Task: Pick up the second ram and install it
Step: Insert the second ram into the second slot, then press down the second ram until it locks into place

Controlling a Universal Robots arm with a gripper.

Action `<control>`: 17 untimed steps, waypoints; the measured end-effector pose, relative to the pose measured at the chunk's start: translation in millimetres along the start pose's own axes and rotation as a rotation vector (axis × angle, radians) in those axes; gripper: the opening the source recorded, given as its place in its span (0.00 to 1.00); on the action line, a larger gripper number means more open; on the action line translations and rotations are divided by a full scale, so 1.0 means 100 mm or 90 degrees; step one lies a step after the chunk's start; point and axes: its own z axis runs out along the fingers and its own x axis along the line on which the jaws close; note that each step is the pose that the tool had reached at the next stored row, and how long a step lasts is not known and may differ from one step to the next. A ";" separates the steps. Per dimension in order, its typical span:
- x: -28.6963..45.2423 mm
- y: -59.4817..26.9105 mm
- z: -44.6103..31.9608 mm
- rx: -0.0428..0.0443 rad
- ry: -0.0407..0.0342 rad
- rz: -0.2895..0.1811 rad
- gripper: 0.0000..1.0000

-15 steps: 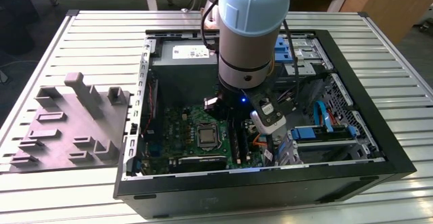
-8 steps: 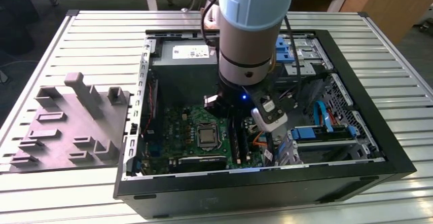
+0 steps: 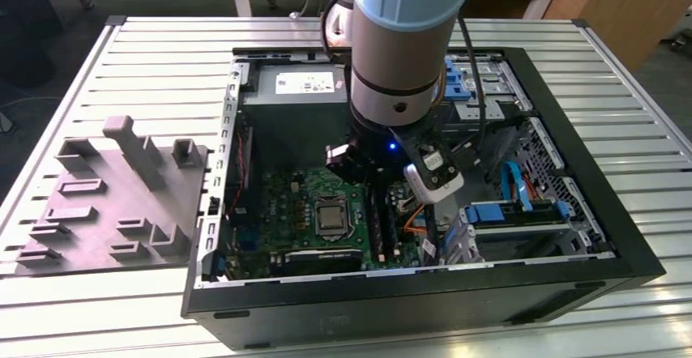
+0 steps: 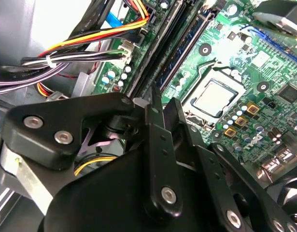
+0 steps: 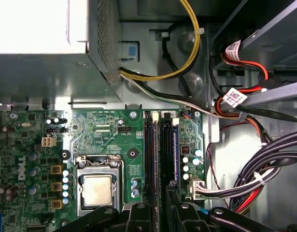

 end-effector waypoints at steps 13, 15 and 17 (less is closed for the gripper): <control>0.000 0.000 -0.001 0.0004 0.0000 0.000 0.10; 0.000 0.000 -0.001 0.0007 0.0000 0.000 0.10; 0.000 0.000 -0.001 0.0008 0.0000 0.000 0.10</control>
